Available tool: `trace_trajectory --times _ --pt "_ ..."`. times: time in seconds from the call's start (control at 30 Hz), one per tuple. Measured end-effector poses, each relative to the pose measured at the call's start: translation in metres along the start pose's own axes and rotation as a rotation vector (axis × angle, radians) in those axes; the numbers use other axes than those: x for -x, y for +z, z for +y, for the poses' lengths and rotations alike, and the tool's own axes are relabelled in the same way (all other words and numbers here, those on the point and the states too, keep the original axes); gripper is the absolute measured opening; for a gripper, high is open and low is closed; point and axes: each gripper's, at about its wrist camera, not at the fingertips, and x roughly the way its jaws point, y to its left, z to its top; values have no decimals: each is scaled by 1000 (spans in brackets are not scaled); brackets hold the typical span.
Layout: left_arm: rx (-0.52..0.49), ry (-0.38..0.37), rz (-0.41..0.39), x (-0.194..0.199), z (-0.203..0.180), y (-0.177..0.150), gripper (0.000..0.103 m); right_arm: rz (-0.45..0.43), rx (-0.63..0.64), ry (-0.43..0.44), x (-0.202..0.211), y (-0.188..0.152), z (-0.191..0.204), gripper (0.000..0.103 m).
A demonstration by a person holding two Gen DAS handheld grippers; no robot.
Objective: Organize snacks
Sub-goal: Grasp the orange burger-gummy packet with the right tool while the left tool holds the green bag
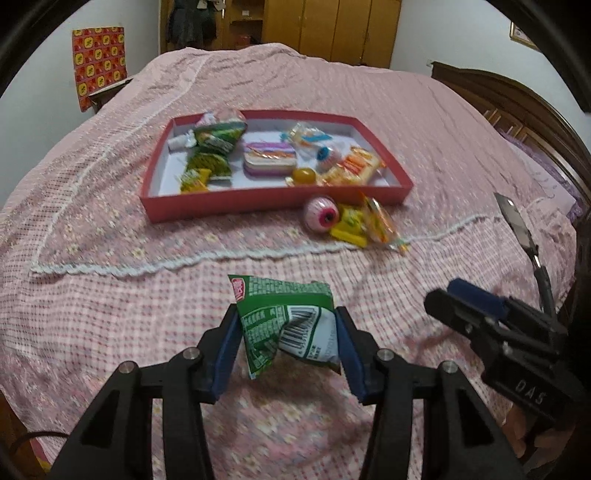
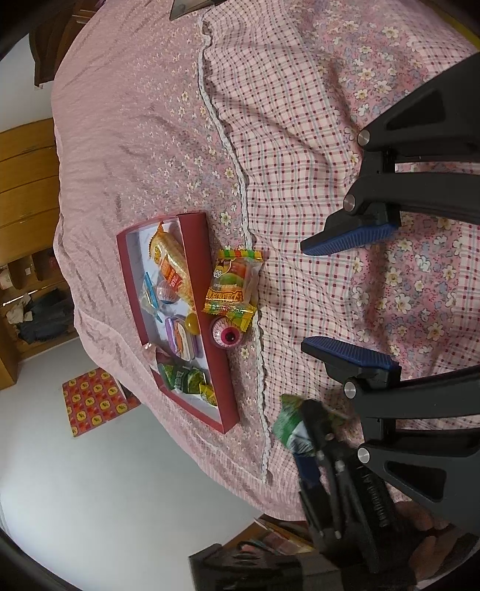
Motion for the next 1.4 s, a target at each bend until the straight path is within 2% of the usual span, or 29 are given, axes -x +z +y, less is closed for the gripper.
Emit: trace_trajectory --times 0.23,0.37,0.77,1.17,1.4 --pt "22 53 -34 -8 20 15 52 18 -30 22 -15 10 -2 47" --pt "40 69 -32 -15 31 18 52 18 -56 18 -24 21 -6 53" --pt "65 58 -11 -33 45 19 52 20 -135 19 -59 54 -16 62" --pt "61 47 -10 -41 46 18 52 17 -139 23 -81 54 -20 62" --pt "68 41 -9 -41 47 19 52 11 -150 17 -78 52 -26 43"
